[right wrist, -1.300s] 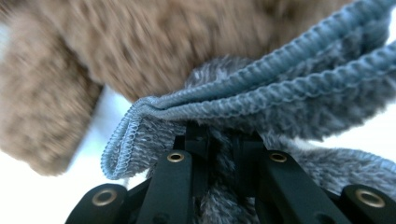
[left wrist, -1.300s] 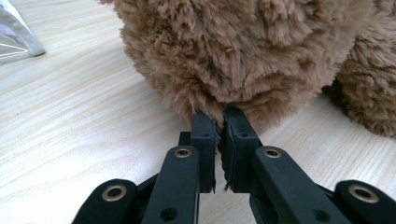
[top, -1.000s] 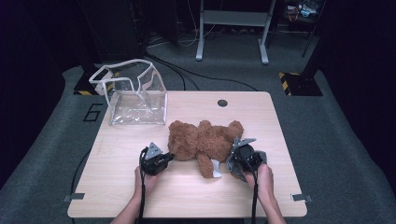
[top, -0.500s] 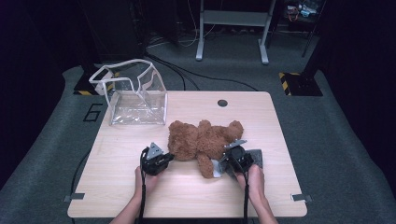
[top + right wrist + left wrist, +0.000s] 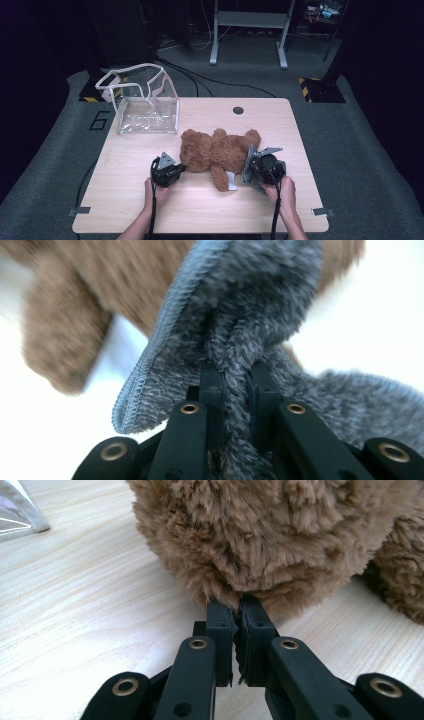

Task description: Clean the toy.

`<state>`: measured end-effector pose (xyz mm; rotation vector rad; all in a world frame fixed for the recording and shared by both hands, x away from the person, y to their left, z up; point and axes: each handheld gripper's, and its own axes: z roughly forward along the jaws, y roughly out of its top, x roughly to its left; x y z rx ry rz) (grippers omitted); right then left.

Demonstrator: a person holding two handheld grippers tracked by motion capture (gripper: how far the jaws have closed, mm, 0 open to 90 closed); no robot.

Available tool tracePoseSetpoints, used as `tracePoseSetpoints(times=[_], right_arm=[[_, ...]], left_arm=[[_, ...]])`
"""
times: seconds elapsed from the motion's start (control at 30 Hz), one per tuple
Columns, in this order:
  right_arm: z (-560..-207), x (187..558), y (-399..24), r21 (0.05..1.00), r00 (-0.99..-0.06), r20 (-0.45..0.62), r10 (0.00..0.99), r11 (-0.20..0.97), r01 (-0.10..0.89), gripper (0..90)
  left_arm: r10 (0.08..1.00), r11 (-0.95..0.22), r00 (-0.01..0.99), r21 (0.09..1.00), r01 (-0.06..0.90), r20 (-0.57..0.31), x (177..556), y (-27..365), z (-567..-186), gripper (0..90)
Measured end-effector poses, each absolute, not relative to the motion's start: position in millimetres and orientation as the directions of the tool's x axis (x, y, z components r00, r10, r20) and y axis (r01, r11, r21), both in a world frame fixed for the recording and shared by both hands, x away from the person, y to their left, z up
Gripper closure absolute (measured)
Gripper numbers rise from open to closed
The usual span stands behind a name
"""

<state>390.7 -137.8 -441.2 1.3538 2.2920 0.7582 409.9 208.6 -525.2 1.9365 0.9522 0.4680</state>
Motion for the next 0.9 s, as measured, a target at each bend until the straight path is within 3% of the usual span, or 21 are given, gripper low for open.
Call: tracePoseSetpoints(times=[0.23, 0.4, 0.57, 0.7, 0.9], right_arm=[[-470.6, 391.1, -124.1, 0.547, -0.481, -0.117, 0.869, 0.461, 0.699, 80.6], [-455.5, 384.8, -132.7, 0.591, -0.468, -0.049, 0.883, 0.403, 0.699, 80.5], [-425.9, 384.2, -119.1, 0.696, -0.514, -0.031, 0.857, 0.388, 0.605, 80.4], [-417.6, 398.6, -94.0, 0.696, -0.542, -0.076, 0.837, 0.434, 0.572, 80.3], [-438.2, 413.7, -74.8, 0.662, -0.538, -0.108, 0.836, 0.464, 0.588, 80.4]], left_arm=[[0.774, -0.292, 0.630, 0.849, 0.441, -0.062, 410.8, 207.4, -525.6, 85.3], [0.769, -0.299, 0.636, 0.844, 0.446, -0.064, 410.8, 208.3, -524.9, 85.3], [0.771, -0.296, 0.634, 0.846, 0.444, -0.062, 410.8, 208.0, -525.2, 85.1], [0.774, -0.295, 0.631, 0.848, 0.440, -0.058, 410.6, 207.5, -525.5, 85.2], [0.773, -0.300, 0.632, 0.849, 0.436, -0.051, 410.6, 207.1, -525.5, 85.2]])
